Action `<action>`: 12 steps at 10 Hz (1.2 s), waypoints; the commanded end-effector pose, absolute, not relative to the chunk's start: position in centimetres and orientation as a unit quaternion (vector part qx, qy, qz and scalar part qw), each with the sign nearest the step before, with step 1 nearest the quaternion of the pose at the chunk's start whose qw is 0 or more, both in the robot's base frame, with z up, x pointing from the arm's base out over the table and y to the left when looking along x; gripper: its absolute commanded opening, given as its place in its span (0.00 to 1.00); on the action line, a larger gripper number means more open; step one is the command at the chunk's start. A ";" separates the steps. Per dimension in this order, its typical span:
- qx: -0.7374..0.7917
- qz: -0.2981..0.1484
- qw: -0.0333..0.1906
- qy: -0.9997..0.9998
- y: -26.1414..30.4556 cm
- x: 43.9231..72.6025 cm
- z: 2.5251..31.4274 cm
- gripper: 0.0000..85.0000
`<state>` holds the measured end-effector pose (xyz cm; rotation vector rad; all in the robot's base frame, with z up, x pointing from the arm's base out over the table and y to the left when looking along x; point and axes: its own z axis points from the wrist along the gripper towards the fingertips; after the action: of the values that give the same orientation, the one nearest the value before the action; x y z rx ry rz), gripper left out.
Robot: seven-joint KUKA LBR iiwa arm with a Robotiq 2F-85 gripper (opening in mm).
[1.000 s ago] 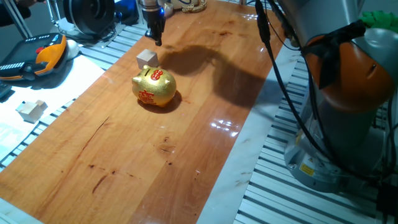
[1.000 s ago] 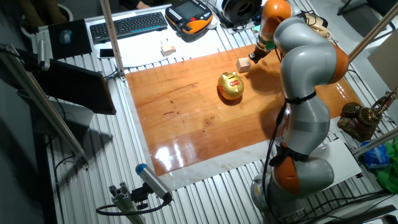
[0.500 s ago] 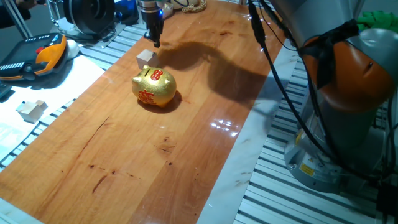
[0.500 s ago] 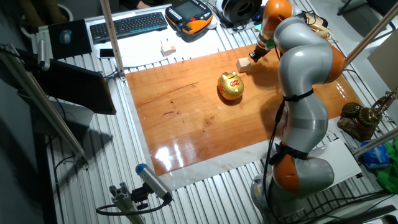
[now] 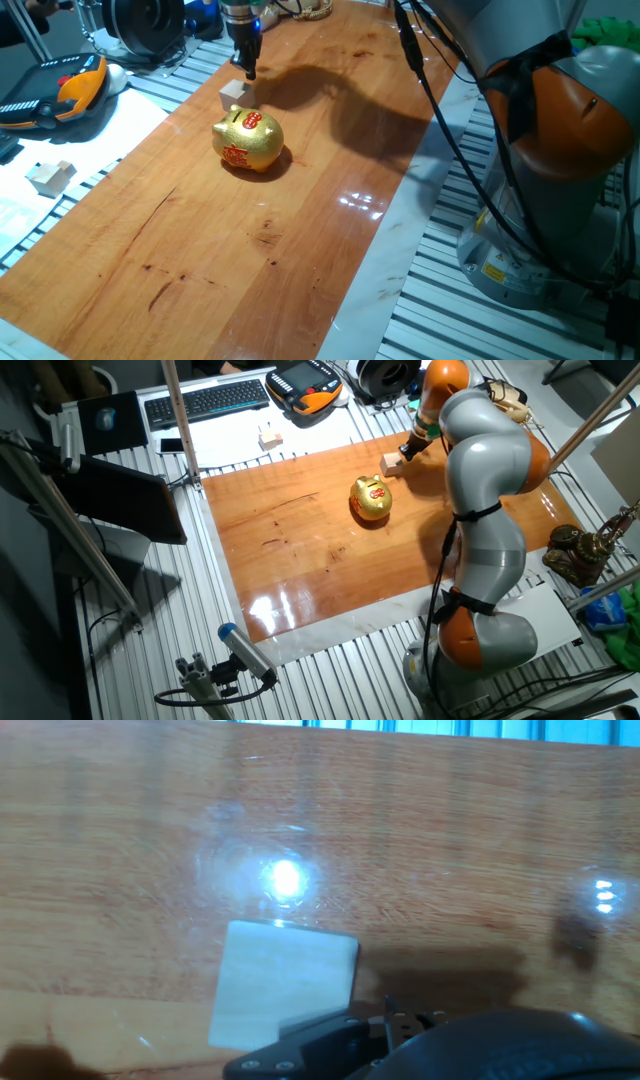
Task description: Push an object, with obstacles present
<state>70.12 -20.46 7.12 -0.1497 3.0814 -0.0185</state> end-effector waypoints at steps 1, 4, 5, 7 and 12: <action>-0.048 -0.004 0.028 0.998 -20.3 70.1 6.9 0.00; -0.047 0.002 0.029 0.998 -20.2 70.2 6.6 0.00; -0.045 0.002 0.029 0.999 -20.0 70.2 6.5 0.00; -0.043 0.002 0.030 0.999 -19.6 70.1 6.3 0.00; -0.036 0.006 0.033 0.999 -18.5 70.0 5.9 0.00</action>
<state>70.05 -18.46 5.91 -0.1107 3.0742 0.0173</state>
